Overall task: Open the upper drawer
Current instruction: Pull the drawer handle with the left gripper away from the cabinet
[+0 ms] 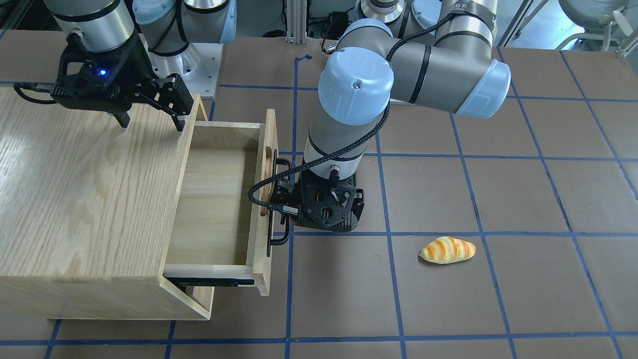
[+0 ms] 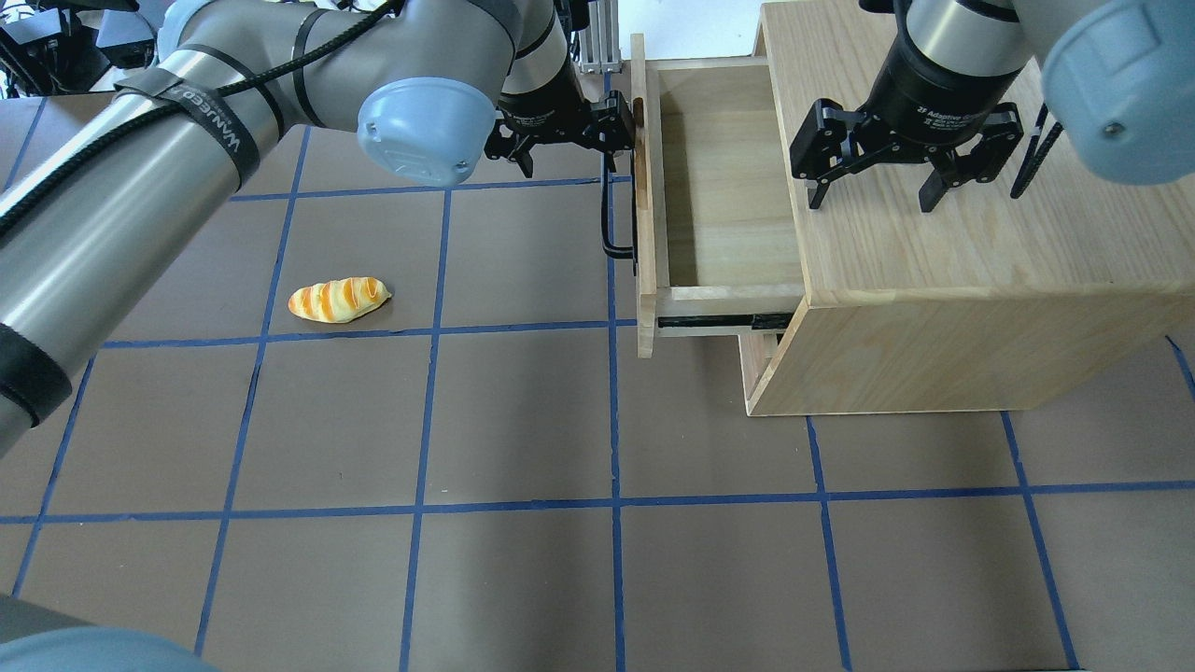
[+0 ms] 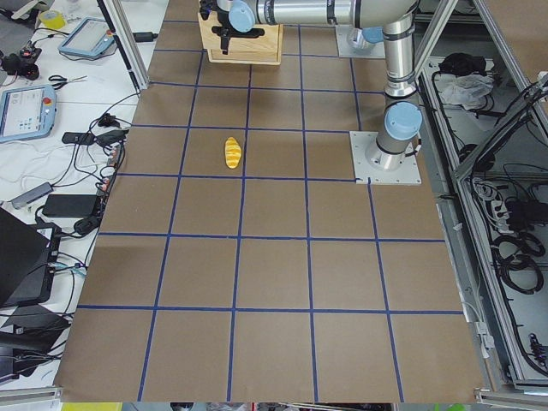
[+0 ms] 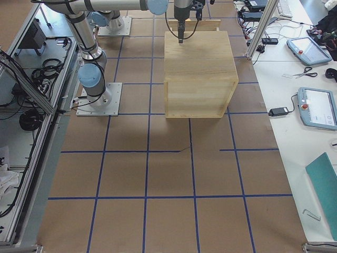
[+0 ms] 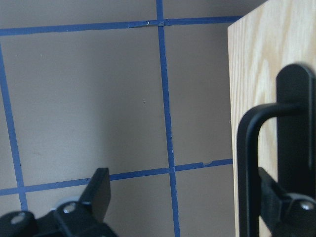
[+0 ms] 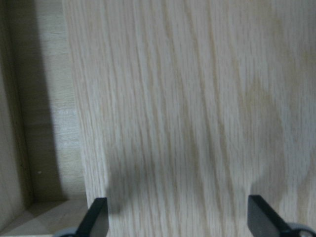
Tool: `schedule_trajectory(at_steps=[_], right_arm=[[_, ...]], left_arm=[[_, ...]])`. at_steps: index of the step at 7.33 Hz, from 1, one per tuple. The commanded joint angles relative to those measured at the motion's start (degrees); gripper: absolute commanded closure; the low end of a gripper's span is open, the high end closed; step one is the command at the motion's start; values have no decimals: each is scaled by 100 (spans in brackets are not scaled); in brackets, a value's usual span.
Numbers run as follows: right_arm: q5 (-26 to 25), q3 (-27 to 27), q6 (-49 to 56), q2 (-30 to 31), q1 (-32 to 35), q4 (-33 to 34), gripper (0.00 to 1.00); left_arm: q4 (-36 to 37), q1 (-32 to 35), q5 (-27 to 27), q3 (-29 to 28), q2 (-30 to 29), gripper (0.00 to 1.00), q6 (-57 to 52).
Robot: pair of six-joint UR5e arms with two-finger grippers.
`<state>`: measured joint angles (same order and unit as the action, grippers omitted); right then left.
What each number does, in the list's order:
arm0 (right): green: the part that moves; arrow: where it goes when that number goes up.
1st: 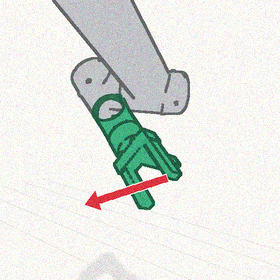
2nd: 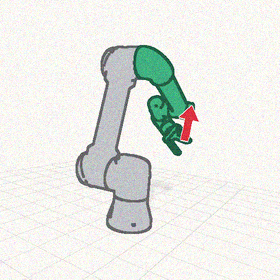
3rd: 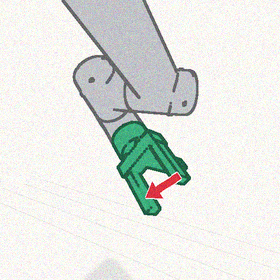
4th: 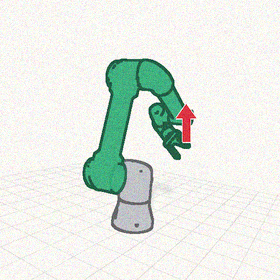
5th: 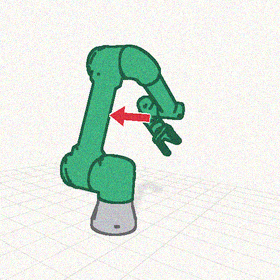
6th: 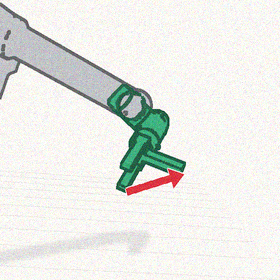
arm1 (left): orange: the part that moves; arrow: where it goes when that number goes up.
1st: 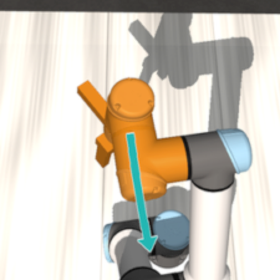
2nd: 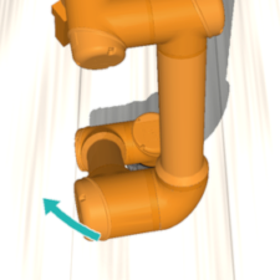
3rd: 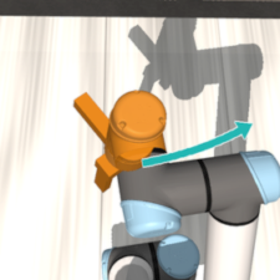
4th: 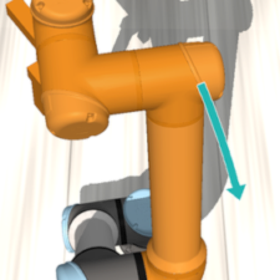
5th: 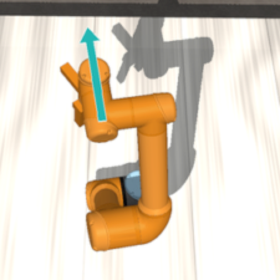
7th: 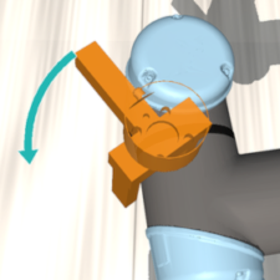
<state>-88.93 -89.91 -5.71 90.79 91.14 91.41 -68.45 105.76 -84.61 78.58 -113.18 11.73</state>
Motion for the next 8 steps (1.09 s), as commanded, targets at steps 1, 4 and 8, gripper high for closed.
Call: schedule_trajectory(at_steps=[1,4,8], right_arm=[[7,0,0,0,0,0,0],[-2,0,0,0,0,0,0],[-2,0,0,0,0,0,0]], left_arm=[[-11,-108,-3,-9,7,0,-118],[-11,-161,-90,-53,-11,0,-285],[-360,-285,-56,-53,103,0,-234]])
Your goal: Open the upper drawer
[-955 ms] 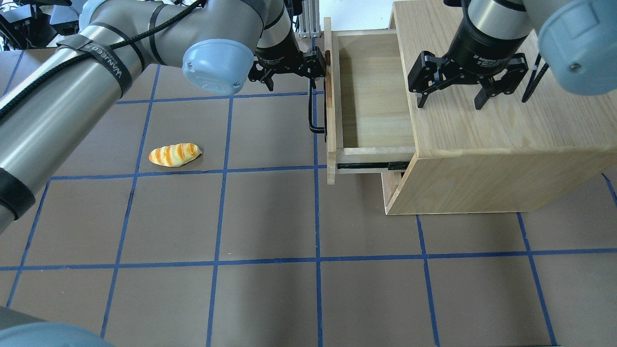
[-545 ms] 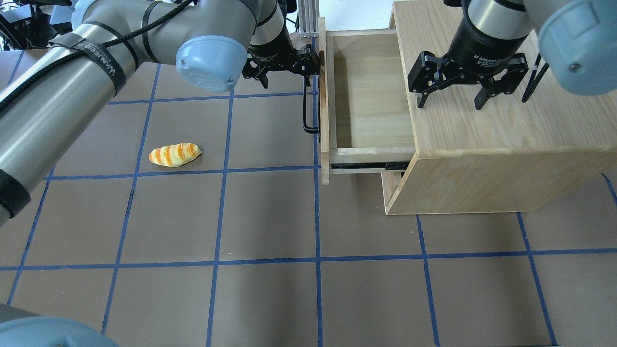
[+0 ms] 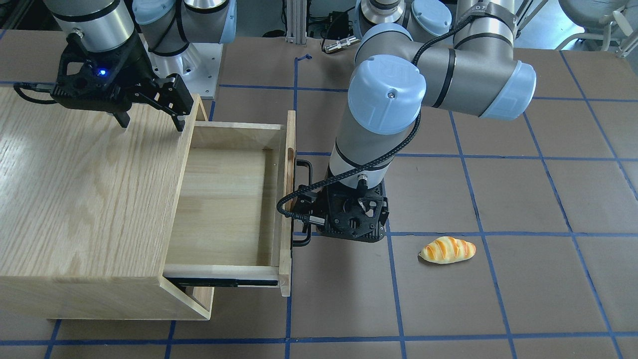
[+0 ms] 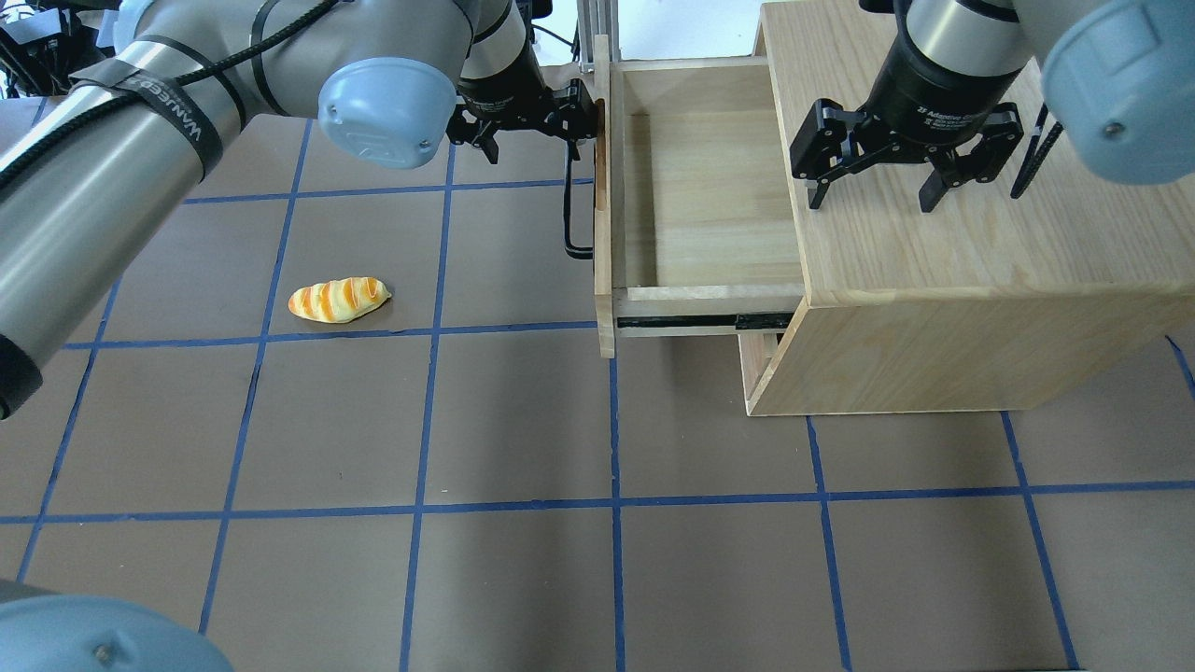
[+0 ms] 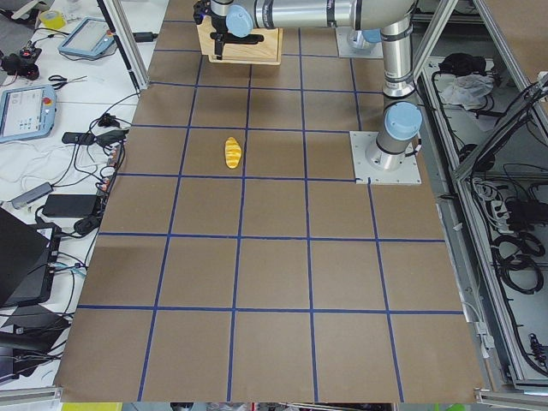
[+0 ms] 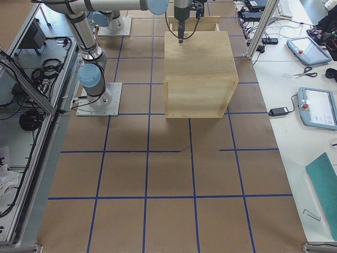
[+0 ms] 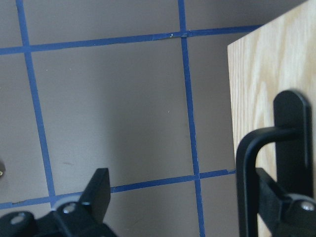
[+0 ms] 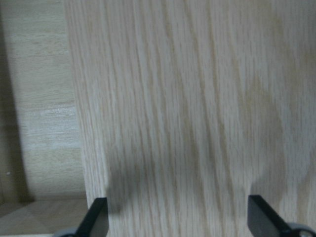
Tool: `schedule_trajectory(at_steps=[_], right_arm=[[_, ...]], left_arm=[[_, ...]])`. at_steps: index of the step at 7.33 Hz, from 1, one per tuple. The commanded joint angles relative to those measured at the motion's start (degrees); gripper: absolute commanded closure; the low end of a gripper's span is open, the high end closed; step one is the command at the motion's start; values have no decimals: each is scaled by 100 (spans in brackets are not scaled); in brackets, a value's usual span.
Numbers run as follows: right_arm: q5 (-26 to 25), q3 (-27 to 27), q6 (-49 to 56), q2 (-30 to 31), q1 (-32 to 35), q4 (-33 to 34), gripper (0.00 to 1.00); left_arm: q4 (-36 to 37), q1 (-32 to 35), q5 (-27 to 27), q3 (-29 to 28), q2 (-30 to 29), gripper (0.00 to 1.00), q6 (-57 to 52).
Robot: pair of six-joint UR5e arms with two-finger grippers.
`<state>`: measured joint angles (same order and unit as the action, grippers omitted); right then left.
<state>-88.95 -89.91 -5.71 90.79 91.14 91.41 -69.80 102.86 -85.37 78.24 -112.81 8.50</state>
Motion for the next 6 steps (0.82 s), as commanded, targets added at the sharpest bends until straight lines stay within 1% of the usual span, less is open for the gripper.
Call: schedule_trajectory(at_steps=[1,3,4,6], right_arm=[[0,0,0,0,0,0,0],[0,0,0,0,0,0,0],[0,0,0,0,0,0,0],[0,0,0,0,0,0,0]], left_arm=[[-296,15,47,-10,136,0,186],[-393,24,108,-45,180,0,449],[-550,24,117,-63,302,0,468],[-1234,6,109,-360,557,0,468]])
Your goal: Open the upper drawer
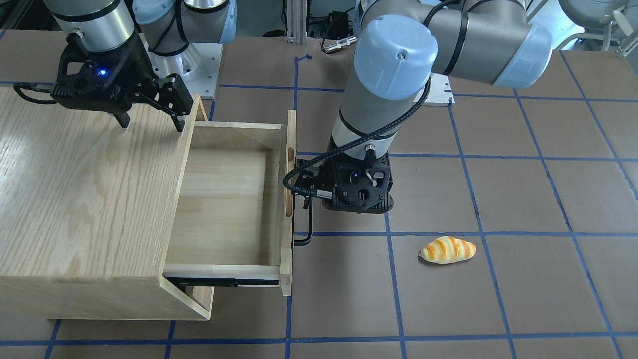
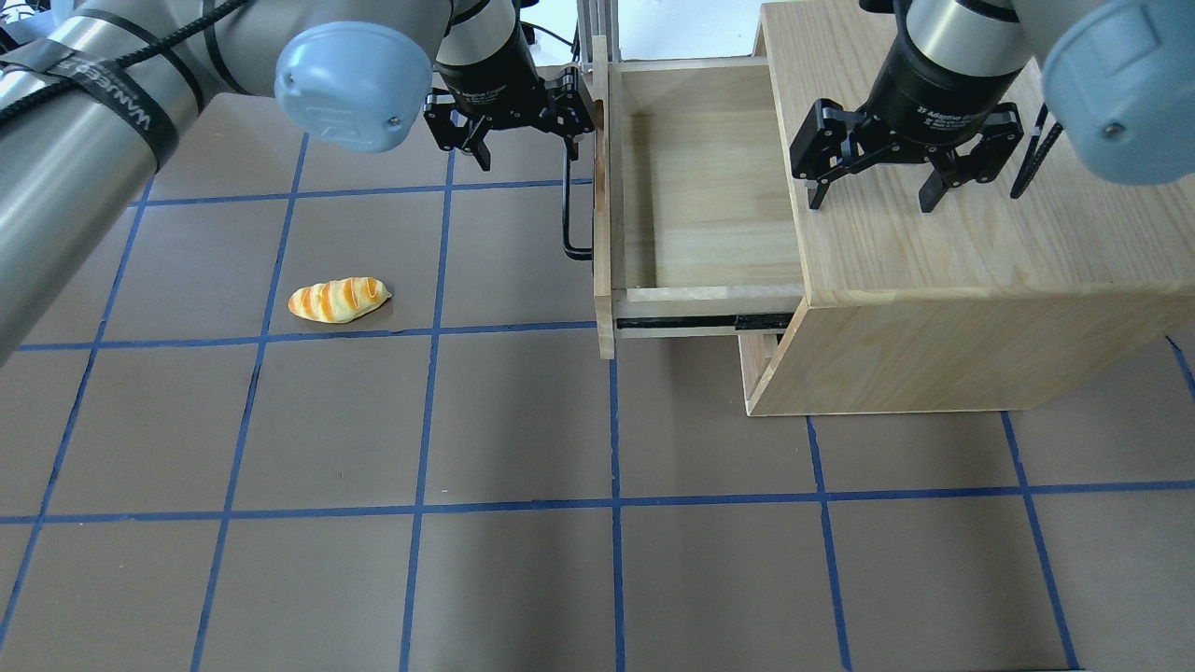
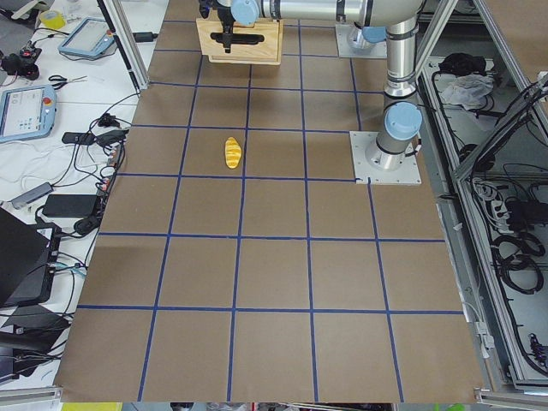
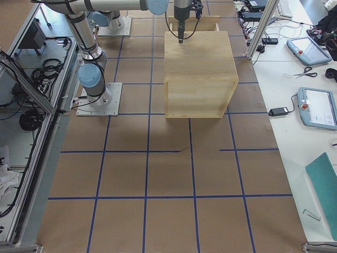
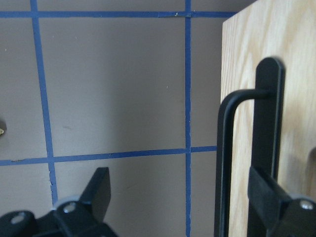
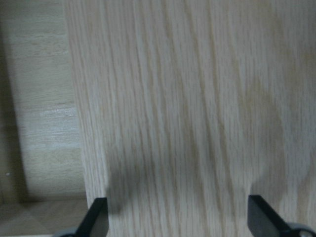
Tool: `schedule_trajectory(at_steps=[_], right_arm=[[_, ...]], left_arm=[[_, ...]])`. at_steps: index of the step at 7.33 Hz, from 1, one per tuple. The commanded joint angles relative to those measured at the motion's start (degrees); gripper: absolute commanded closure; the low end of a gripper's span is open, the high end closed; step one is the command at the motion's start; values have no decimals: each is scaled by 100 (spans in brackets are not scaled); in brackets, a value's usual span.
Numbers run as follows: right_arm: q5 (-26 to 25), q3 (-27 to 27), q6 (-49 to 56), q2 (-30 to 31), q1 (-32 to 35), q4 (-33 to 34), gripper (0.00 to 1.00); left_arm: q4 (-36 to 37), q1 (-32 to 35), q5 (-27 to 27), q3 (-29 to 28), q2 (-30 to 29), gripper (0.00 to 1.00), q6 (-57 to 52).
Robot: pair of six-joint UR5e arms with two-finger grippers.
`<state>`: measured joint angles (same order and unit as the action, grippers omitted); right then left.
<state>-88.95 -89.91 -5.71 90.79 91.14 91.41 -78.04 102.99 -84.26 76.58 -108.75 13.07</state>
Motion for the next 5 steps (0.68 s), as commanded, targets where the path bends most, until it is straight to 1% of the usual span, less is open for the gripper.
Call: schedule_trajectory(at_steps=[1,4,5], right_arm=[[0,0,0,0,0,0,0],[0,0,0,0,0,0,0],[9,0,0,0,0,0,0]], left_arm=[[-675,-33,-3,-352,230,0,11],[-950,-181,-47,-407,433,0,-93],[-950,-557,-73,-363,520,0,-268]])
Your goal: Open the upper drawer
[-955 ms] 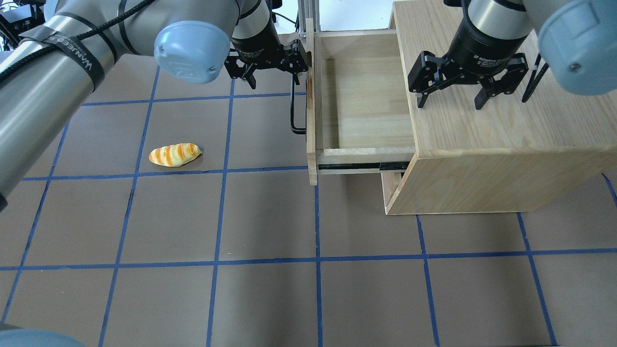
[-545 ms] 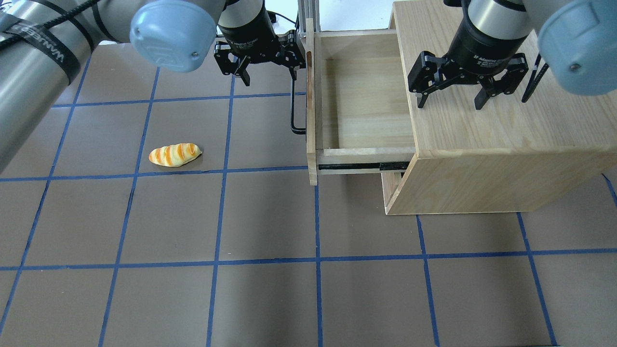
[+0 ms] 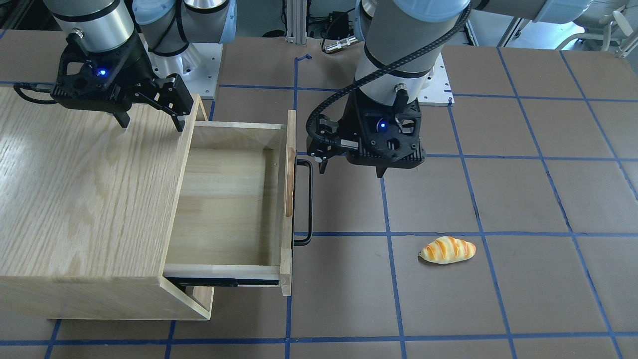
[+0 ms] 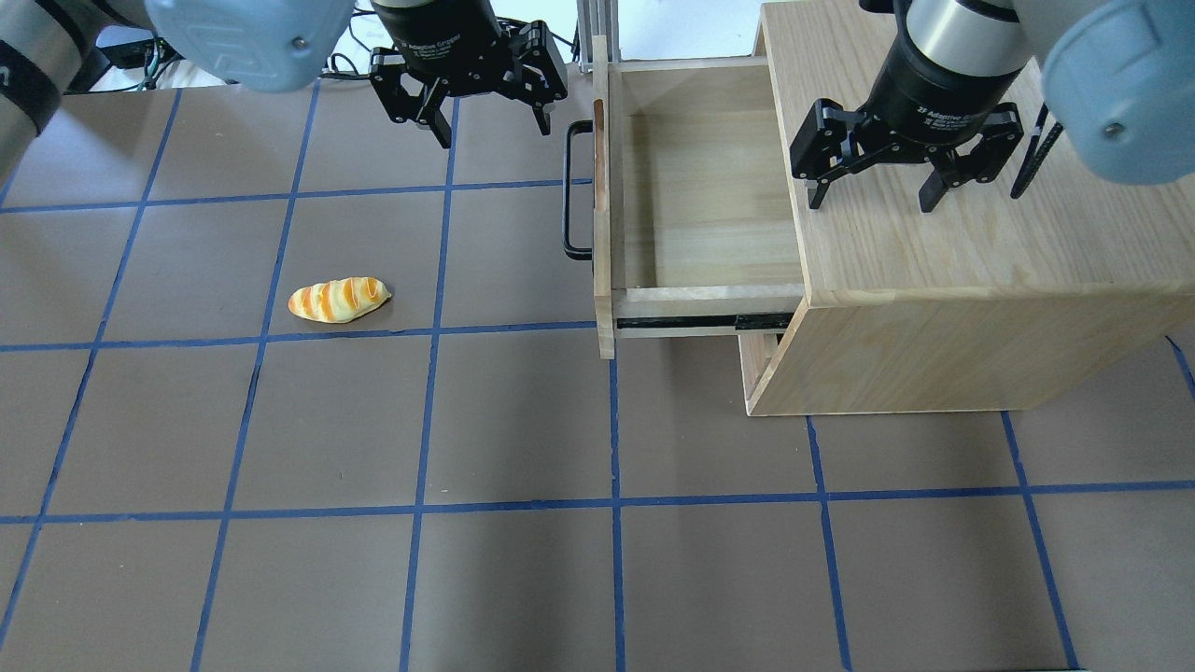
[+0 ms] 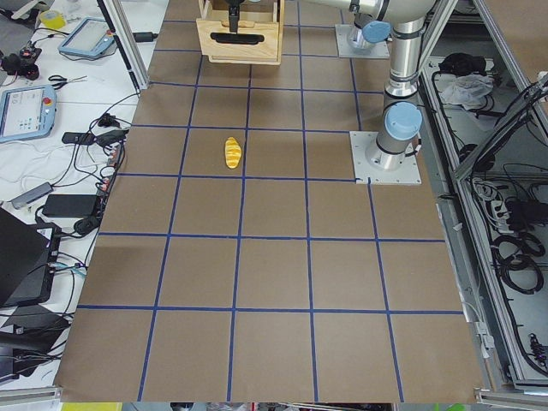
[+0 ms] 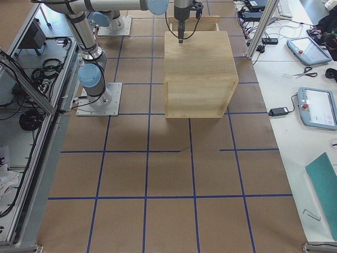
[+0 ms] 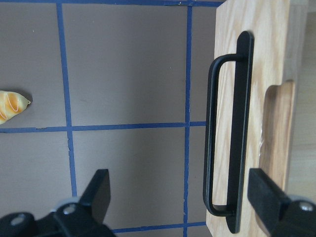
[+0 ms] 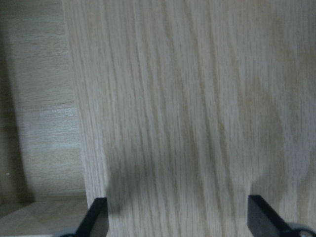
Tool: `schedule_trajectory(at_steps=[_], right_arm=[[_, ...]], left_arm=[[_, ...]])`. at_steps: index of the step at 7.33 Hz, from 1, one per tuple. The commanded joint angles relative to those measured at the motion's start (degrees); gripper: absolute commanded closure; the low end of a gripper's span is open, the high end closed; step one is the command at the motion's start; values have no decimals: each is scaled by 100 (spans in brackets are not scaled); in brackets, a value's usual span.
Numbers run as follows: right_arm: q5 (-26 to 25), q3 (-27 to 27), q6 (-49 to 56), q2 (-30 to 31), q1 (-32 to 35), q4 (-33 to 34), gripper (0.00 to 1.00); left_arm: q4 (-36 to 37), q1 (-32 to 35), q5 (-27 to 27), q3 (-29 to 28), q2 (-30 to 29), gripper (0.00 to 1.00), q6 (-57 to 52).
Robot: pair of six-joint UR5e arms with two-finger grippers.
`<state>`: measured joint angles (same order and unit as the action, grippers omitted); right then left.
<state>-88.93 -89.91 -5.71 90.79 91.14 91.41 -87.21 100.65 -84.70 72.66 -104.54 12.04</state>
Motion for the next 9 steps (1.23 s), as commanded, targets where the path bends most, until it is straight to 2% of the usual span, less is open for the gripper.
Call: schedule_trajectory(at_steps=[1,3,5,9], right_arm=[[-2,0,0,0,0,0,0],[-2,0,0,0,0,0,0],[-2,0,0,0,0,0,0],[-2,0,0,0,0,0,0]], left_arm=[[-33,-640,-29,47,196,0,-324],[-331,-784,-789,178,468,0,-910],[-350,-907,-715,458,732,0,-1630],[-193,-1038,-802,1171,1014,0,-1749]])
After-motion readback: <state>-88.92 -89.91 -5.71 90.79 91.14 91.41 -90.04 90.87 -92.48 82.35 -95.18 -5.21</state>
